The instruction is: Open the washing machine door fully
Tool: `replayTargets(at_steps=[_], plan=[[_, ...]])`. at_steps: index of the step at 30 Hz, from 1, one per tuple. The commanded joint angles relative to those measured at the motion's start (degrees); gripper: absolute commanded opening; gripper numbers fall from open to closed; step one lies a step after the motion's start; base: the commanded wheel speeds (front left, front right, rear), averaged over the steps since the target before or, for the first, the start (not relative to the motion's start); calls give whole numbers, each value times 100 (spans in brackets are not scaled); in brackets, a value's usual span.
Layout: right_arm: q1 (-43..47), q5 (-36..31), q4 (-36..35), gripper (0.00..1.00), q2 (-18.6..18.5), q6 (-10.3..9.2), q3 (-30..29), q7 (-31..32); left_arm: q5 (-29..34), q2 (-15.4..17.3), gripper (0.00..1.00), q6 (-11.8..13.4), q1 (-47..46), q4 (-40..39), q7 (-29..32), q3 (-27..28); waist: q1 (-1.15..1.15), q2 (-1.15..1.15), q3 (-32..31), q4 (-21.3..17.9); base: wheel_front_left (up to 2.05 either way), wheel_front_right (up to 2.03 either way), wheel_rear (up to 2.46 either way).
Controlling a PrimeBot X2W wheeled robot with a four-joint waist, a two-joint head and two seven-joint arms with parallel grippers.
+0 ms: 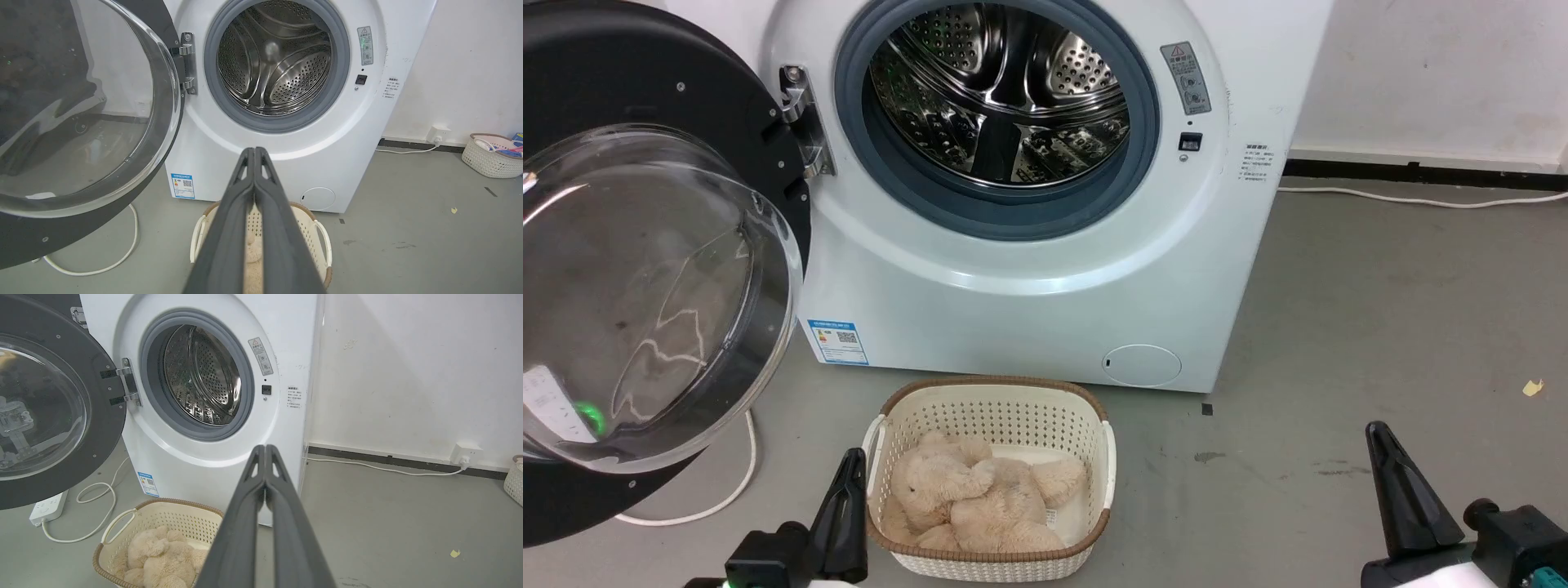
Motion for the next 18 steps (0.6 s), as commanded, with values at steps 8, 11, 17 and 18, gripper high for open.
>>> replayTargets(at_steps=[8,11,17,18], plan=[[-39,-28,14,0,1,0,23,79,108,-56,0,-64,-41,16,75,84,0,0,7,-14,0,0,0],[-53,-38,19,0,1,0,31,107,146,-77,0,-86,-55,21,102,114,0,0,10,-19,0,0,0],[-81,-57,29,0,2,-1,47,163,222,-117,0,-131,-84,32,155,174,0,0,16,-29,0,0,0],[-85,-60,30,0,2,-1,50,172,235,-123,0,-139,-89,34,164,184,0,0,17,-31,0,0,0]])
